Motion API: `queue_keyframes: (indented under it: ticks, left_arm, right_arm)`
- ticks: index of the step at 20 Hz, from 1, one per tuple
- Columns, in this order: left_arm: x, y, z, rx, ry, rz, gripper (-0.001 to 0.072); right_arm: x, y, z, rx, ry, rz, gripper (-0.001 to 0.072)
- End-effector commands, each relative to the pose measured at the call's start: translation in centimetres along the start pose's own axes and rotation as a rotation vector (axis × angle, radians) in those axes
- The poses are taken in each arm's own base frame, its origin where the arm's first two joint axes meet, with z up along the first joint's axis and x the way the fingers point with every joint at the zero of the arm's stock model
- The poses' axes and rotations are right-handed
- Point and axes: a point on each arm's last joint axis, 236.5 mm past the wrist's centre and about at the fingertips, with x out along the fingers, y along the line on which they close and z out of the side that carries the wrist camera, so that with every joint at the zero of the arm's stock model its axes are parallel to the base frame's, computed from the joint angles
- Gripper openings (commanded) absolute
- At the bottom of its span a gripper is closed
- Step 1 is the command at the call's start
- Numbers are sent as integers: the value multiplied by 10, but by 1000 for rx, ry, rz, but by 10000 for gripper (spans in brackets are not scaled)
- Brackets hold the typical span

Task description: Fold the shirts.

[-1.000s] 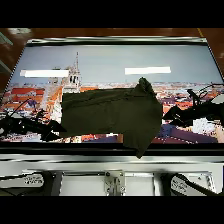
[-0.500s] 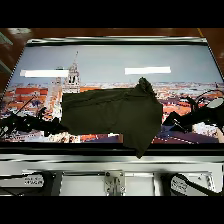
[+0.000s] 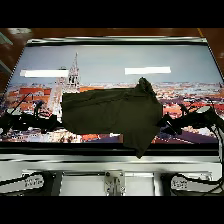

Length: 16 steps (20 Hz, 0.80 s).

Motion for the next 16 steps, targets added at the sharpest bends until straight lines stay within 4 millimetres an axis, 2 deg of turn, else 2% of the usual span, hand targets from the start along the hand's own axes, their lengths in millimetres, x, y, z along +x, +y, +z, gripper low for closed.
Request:
queue_keyframes:
  ticks: [1,2,3,4,6,8,9,10,11,12,13,14,15,16]
  left_arm:
    - [-3,-3,2,8,-14,-2,33]
    - [-4,-4,2,9,-16,-2,33]
    - [-5,-5,3,13,-20,-2,33]
    - [-8,-8,5,24,-25,-3,33]
    - [-26,-21,18,70,-59,-1,32]
    - [-63,-46,33,189,-105,32,32]
    - [-89,-62,42,253,-154,67,31]
    - [-125,-84,52,324,-241,103,31]
    - [-166,-112,61,403,-357,135,32]
    - [-219,-150,65,500,-514,169,31]
    - [-272,-193,61,594,-684,182,32]
    - [-332,-241,45,698,-881,187,32]
    - [-384,-282,18,782,-1060,183,32]
    - [-435,-321,-20,851,-1243,165,32]
  right_arm:
    - [17,-6,6,53,8,7,542]
    - [21,-6,5,40,16,-6,476]
    - [25,-4,6,18,9,-22,220]
    - [27,3,7,-9,1,-18,59]
    - [21,26,8,-168,3,10,61]
    - [-11,57,16,-353,-47,18,60]
    - [-39,81,27,-440,-129,20,61]
    - [-76,107,38,-532,-239,18,61]
    - [-124,141,43,-651,-377,7,61]
    - [-177,175,39,-753,-523,-2,61]
    - [-238,212,25,-849,-703,-8,61]
    - [-302,249,-2,-934,-904,-7,61]
    - [-359,278,-38,-1002,-1091,3,61]
    - [-412,300,-81,-1060,-1282,13,61]
